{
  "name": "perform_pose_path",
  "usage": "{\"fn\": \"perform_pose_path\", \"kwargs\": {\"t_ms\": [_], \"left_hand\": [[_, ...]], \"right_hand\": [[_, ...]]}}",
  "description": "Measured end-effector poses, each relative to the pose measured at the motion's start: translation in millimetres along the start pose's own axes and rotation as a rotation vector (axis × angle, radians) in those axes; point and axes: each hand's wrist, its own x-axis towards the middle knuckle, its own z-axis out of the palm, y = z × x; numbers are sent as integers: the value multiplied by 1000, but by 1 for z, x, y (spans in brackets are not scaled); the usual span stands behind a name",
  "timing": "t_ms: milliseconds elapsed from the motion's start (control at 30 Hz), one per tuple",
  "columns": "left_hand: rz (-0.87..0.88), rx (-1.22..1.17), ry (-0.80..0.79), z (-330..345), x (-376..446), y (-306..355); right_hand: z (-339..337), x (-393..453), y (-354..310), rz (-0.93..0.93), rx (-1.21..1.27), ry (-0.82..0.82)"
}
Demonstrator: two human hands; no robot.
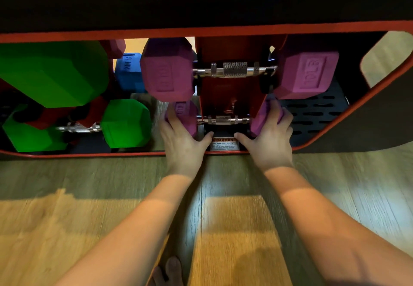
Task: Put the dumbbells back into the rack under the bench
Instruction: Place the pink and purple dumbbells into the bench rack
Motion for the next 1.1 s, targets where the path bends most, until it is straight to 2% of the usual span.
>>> {"fn": "perform_pose_path", "kwargs": {"t_ms": [1100], "left_hand": [[80,8,16,6,-1,-1]], "right_hand": [[1,9,11,4,130,27]]}}
